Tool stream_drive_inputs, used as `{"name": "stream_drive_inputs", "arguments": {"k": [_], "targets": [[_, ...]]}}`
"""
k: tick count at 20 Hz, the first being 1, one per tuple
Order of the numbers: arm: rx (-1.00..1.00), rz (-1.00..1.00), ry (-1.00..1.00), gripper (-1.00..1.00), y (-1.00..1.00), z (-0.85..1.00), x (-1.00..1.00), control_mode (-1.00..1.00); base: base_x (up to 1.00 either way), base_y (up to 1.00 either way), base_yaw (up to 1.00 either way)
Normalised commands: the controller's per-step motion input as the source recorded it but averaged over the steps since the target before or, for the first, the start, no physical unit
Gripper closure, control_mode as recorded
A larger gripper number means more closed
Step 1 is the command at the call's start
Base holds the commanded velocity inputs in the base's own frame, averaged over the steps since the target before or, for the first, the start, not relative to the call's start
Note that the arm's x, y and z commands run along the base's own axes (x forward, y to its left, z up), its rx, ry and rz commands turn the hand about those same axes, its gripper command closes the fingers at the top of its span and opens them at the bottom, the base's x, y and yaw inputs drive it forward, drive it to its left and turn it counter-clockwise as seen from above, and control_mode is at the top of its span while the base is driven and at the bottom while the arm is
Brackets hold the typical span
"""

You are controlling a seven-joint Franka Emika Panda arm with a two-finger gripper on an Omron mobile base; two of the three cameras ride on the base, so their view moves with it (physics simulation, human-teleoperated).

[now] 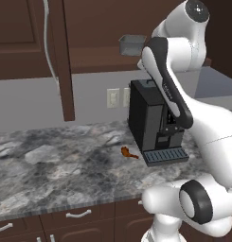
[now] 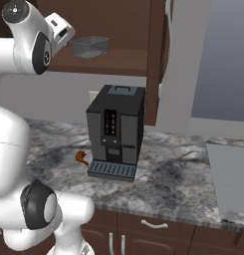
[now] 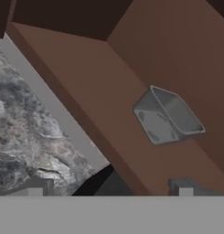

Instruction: Retrieve the tupperware from the cabinet, then place the raw meat into the tupperware to avoid contamination.

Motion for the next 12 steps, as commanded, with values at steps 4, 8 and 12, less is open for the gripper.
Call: {"name": "stream_drive_inputs", "arguments": {"k": [4, 8, 12], "targets": [[0.0, -0.03, 0.02, -1.0, -0.02, 0.0, 0.23, -1.0, 0.0, 0.0, 0.0], [0.0, -0.04, 0.0, -1.0, -0.02, 0.0, 0.26, -1.0, 0.0, 0.0, 0.0], [0.0, -0.03, 0.0, -1.0, 0.0, -0.03, 0.25, -1.0, 0.0, 0.0, 0.0]]}}
